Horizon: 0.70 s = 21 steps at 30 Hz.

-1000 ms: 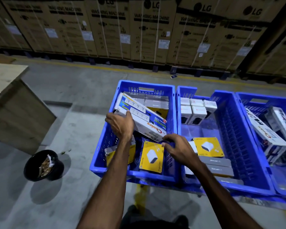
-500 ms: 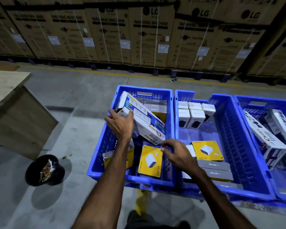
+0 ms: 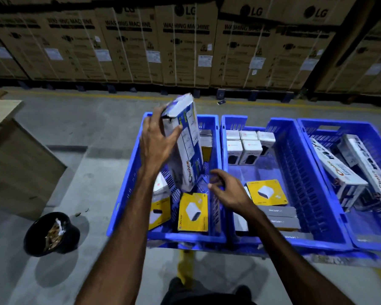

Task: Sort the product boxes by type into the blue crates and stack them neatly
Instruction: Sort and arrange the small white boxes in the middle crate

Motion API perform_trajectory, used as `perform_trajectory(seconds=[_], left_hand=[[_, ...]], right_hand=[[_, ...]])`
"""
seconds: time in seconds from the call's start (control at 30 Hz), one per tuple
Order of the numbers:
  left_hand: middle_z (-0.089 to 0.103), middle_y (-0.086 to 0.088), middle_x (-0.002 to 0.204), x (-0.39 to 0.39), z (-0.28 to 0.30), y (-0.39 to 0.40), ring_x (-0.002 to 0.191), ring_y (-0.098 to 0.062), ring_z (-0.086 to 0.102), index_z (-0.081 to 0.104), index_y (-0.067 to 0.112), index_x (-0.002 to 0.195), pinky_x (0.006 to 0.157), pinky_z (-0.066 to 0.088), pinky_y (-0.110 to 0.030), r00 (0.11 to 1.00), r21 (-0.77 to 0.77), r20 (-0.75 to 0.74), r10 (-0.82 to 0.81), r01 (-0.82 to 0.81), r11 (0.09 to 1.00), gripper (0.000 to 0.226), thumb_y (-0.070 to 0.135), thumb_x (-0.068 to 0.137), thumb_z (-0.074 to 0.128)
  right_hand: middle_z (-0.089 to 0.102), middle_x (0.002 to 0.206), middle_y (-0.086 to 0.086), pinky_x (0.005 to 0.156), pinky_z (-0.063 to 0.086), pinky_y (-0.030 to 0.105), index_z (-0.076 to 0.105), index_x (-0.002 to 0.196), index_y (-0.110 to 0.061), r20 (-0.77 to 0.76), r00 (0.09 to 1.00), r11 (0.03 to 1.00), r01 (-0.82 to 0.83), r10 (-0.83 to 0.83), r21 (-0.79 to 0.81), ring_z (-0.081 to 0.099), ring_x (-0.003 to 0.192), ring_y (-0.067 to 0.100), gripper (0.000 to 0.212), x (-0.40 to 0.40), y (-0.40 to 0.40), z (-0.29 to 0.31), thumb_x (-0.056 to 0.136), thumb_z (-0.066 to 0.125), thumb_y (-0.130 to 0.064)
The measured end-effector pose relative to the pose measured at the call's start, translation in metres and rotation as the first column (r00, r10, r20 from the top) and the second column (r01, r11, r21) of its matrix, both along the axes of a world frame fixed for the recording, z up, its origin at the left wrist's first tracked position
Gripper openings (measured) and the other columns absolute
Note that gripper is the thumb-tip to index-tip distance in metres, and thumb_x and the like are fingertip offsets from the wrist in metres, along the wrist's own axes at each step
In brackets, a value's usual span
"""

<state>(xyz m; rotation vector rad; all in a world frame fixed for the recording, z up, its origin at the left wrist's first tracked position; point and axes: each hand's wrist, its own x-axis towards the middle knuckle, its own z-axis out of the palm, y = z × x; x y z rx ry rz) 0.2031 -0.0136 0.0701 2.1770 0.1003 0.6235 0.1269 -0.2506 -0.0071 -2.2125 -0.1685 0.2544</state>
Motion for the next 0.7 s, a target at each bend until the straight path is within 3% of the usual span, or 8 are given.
perform_trajectory(seconds=[0.13,0.23,0.4,0.47,0.57,0.63,0.7], left_hand=[[0.068,0.005,0.130,0.029,0.045,0.012,0.120,-0.018,0.065,0.055,0.036,0.133,0.101,0.054,-0.044,0.965,-0.039,0.067,-0.254,0.257,0.966,0.056,0.047,0.084,0.077],[0.068,-0.002,0.122,0.050,0.064,0.015,0.116,-0.024,0.065,0.058,0.036,0.122,0.099,0.053,-0.050,0.958,-0.049,0.076,-0.277,0.281,0.958,0.045,0.049,0.083,0.074],[0.069,-0.006,0.117,0.082,0.068,0.025,0.110,-0.032,0.067,0.060,0.037,0.109,0.094,0.056,-0.059,0.985,-0.256,0.034,-0.166,0.170,0.952,0.031,0.049,0.082,0.070],[0.071,-0.003,0.114,0.090,0.064,0.023,0.106,-0.029,0.070,0.061,0.040,0.104,0.090,0.059,-0.061,0.990,-0.351,0.005,-0.141,0.133,0.927,0.027,0.049,0.080,0.070],[0.070,0.004,0.097,0.089,0.046,0.000,0.089,-0.018,0.064,0.061,0.030,0.100,0.081,0.056,-0.047,0.992,-0.485,-0.013,-0.125,0.103,0.869,0.031,0.046,0.075,0.069],[0.062,0.007,0.085,0.086,0.027,-0.026,0.085,-0.018,0.057,0.058,0.026,0.091,0.075,0.050,-0.047,0.983,-0.542,-0.054,-0.176,0.120,0.832,0.030,0.048,0.074,0.067],[0.060,0.006,0.083,0.082,0.009,-0.060,0.084,-0.018,0.057,0.054,0.025,0.086,0.077,0.053,-0.051,0.969,-0.581,-0.107,-0.223,0.121,0.805,0.030,0.052,0.080,0.067]], right_hand=[[0.040,0.160,0.001,0.114,0.044,0.044,0.021,0.159,-0.047,0.036,0.997,0.996,0.065,-0.068,0.064,0.047,0.141,0.018,0.095,0.009,-0.006,0.013,0.081,0.074,-0.063],[0.016,0.171,-0.010,0.124,0.030,0.042,0.006,0.160,-0.053,0.061,0.998,0.996,0.031,-0.036,0.085,0.028,0.153,0.013,0.116,0.009,-0.013,0.029,0.070,0.073,-0.082],[0.017,0.169,-0.012,0.114,0.032,0.024,0.008,0.160,-0.050,0.047,0.997,0.973,0.044,-0.056,0.228,0.031,0.141,-0.002,0.112,-0.002,-0.024,0.038,0.075,0.079,-0.069],[0.027,0.166,-0.013,0.118,0.036,0.030,0.013,0.160,-0.048,0.048,0.993,0.940,0.090,-0.112,0.331,0.036,0.144,-0.001,0.114,-0.008,-0.026,0.038,0.070,0.078,-0.074],[0.047,0.152,-0.026,0.110,0.052,0.039,0.025,0.154,-0.051,0.017,0.950,0.801,0.252,-0.310,0.543,0.057,0.135,0.005,0.102,-0.019,-0.036,0.037,0.071,0.083,-0.064],[0.053,0.149,-0.015,0.102,0.056,0.030,0.027,0.155,-0.043,-0.003,0.884,0.728,0.386,-0.467,0.566,0.063,0.124,0.001,0.099,-0.027,-0.050,0.037,0.078,0.088,-0.050],[0.062,0.136,-0.003,0.089,0.054,0.014,0.030,0.155,-0.027,-0.013,0.816,0.666,0.481,-0.578,0.570,0.068,0.107,-0.008,0.088,-0.037,-0.070,0.036,0.086,0.085,-0.023]])
